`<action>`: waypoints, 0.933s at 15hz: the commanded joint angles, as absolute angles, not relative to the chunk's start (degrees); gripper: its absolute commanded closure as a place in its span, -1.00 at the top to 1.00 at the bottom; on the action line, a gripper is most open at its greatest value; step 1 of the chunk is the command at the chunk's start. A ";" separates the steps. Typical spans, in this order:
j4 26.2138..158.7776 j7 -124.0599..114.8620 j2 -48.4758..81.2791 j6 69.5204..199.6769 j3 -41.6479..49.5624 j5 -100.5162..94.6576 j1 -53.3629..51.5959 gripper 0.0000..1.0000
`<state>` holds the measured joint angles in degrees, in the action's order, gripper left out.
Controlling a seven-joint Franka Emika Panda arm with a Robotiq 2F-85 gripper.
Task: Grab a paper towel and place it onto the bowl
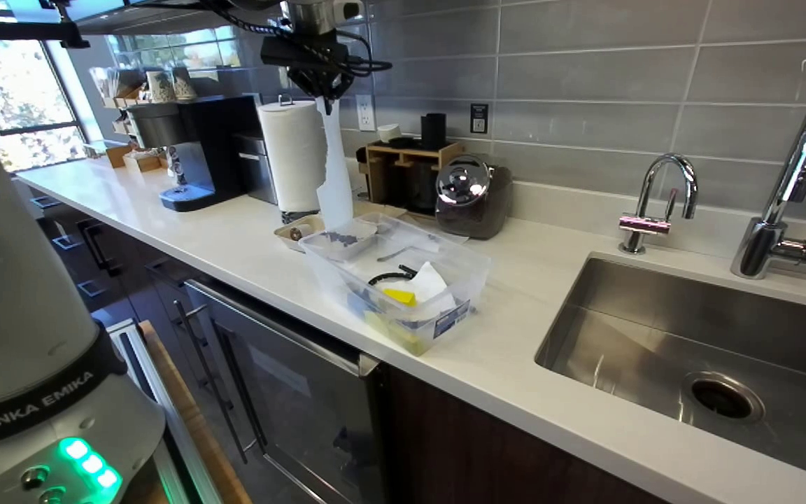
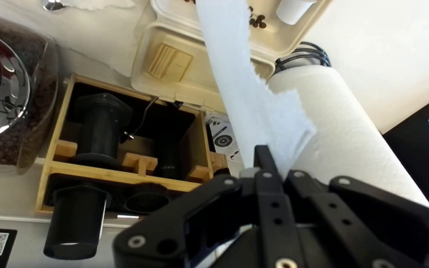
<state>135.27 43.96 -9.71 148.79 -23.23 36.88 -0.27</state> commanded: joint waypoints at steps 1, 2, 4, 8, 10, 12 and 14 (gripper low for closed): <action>138.25 29.34 -12.51 147.82 -18.38 25.32 -5.61 -1.00; 138.41 25.53 -12.35 147.47 -17.60 21.58 -6.34 -1.00; 139.12 16.89 -12.77 147.07 -22.49 13.87 -0.63 -1.00; 138.13 13.47 -10.81 148.56 -15.42 9.36 -7.75 -0.98; 138.08 12.38 -10.80 148.49 -15.24 8.40 -7.88 -0.98; 138.08 12.29 -10.81 148.49 -15.19 8.36 -7.97 -1.00; 137.35 14.92 -8.31 151.73 -13.85 10.48 -9.77 -1.00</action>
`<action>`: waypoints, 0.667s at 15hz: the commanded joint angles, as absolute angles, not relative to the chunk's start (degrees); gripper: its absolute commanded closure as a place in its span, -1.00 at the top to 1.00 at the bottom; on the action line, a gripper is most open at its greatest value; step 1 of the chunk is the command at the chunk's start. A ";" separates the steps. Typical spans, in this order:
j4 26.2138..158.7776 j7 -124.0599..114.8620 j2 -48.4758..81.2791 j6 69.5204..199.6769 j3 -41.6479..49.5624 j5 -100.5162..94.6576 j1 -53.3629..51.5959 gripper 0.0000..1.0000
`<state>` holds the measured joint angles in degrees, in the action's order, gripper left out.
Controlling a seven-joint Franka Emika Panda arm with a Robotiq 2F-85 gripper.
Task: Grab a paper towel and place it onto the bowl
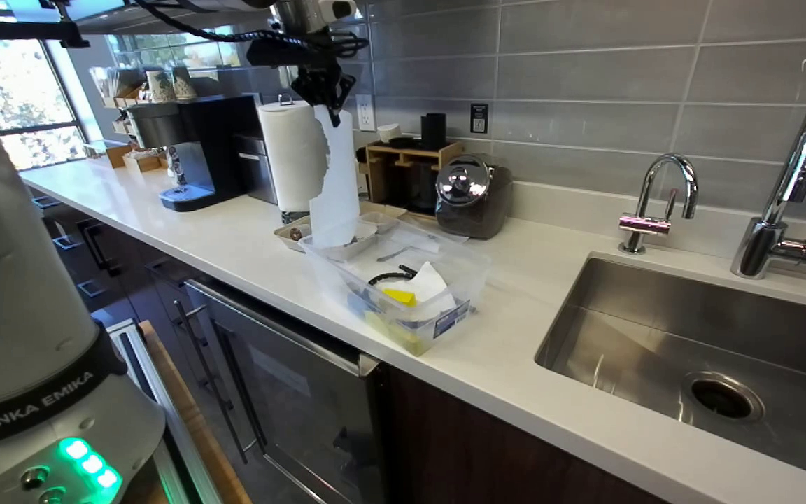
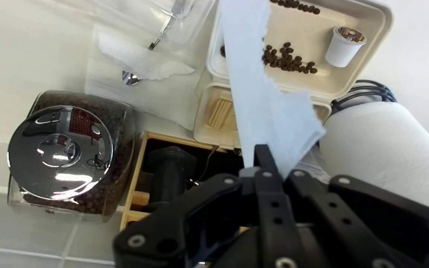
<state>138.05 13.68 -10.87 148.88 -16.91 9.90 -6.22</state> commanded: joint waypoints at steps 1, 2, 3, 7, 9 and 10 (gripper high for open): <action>136.99 14.81 -7.20 152.70 -13.41 9.35 -10.08 -1.00; 136.84 15.17 -6.36 153.89 -12.90 9.15 -10.56 -1.00; 136.68 15.39 -5.34 155.02 -12.61 8.76 -10.81 -1.00; 136.44 15.45 -2.52 157.13 -12.34 7.09 -11.09 -1.00; 136.30 14.60 -2.06 157.85 -12.36 5.17 -10.72 -1.00; 136.19 13.94 -2.00 157.74 -12.32 3.48 -10.50 -1.00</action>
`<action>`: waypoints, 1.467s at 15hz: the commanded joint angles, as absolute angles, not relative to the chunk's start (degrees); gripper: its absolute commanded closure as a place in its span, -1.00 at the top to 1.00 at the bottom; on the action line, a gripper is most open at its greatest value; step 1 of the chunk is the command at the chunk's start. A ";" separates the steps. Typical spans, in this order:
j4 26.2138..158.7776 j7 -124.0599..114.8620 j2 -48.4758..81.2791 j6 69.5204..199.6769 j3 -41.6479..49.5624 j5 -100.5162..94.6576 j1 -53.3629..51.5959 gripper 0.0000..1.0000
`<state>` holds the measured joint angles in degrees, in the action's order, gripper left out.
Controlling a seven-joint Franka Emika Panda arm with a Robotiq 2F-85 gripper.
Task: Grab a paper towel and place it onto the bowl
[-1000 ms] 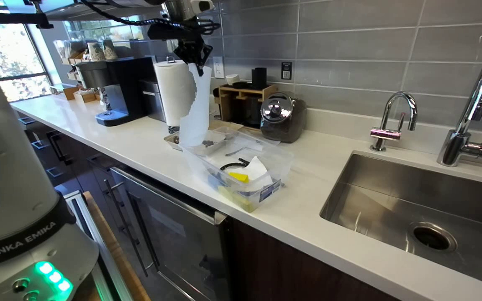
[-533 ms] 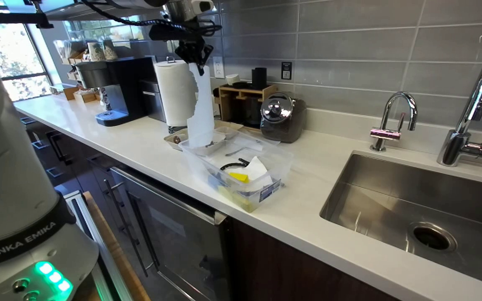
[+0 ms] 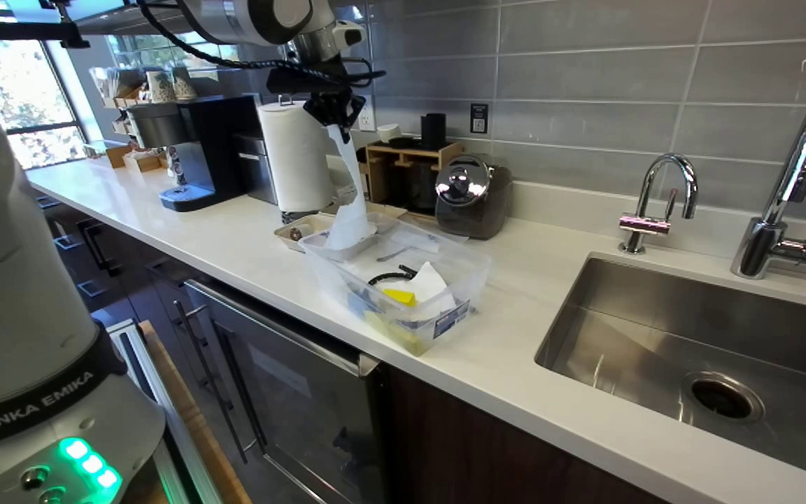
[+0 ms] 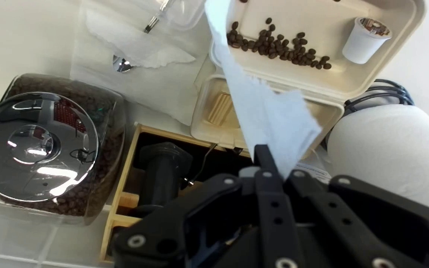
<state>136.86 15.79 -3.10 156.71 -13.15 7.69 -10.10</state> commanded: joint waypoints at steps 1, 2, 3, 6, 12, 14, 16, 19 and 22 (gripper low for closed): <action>136.08 13.47 -1.95 157.89 -12.26 2.26 -10.42 -1.00; 135.97 13.21 -1.95 158.24 -12.18 1.29 -10.43 -1.00; 135.93 12.67 -2.01 158.66 -12.11 -0.17 -10.36 -1.00; 135.57 11.49 -1.37 159.06 -12.02 -3.33 -10.37 -1.00; 133.20 15.55 4.21 160.21 -13.55 2.14 -12.51 -1.00; 132.35 16.77 6.04 160.21 -14.56 4.33 -12.73 -1.00; 131.18 21.65 8.19 160.59 -16.95 12.70 -12.32 -1.00; 129.23 30.52 11.29 161.50 -21.50 26.14 -10.04 -1.00; 126.71 39.18 14.38 161.14 -26.25 37.47 -6.82 -1.00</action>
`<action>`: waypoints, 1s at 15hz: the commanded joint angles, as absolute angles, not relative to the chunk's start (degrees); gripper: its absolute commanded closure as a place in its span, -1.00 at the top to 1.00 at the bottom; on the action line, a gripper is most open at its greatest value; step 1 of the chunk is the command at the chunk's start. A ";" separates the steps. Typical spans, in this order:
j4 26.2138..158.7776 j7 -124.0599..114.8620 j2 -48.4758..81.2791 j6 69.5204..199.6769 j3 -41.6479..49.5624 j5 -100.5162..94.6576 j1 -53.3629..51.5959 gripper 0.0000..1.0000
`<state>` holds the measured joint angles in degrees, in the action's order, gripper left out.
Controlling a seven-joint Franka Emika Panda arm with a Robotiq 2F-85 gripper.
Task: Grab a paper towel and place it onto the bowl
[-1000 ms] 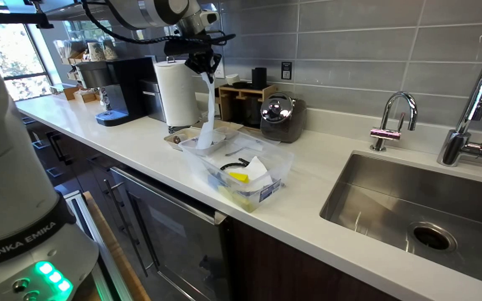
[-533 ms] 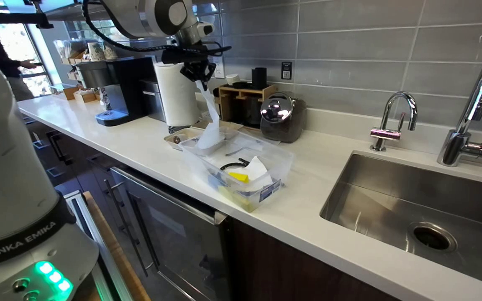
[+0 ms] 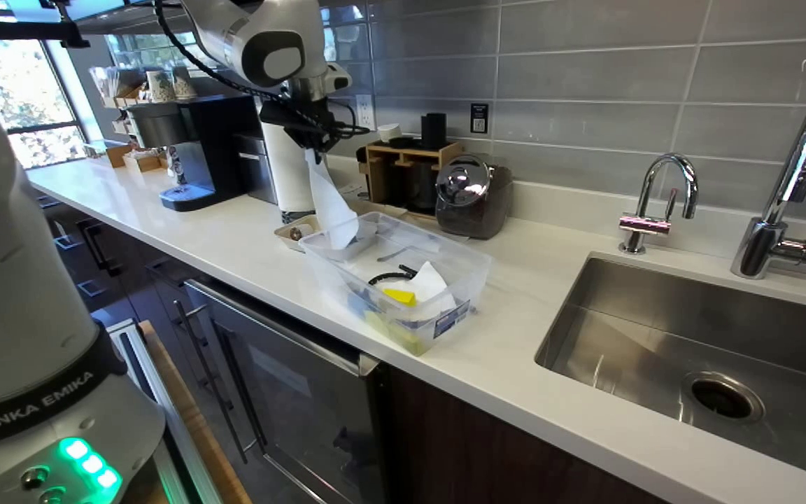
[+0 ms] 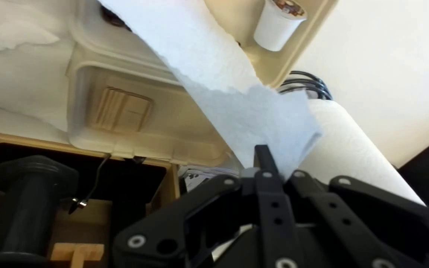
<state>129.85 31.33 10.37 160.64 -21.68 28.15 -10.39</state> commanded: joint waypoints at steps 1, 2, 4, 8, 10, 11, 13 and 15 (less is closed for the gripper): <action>125.84 41.64 15.41 160.61 -27.29 40.25 -6.00 -1.00; 125.15 44.20 16.43 159.83 -28.03 42.73 -5.27 -1.00; 123.95 49.15 18.17 158.60 -29.41 47.24 -3.96 -1.00; 123.89 53.60 19.88 155.36 -28.25 51.56 -3.79 -0.45; 124.35 53.82 19.19 153.64 -27.00 50.84 -4.13 -0.16; 124.63 53.49 18.59 153.02 -26.40 50.25 -4.38 -0.02; 124.91 53.91 16.13 149.12 -25.85 50.01 -4.16 0.29; 125.38 53.21 13.16 143.97 -24.75 49.50 -4.51 0.56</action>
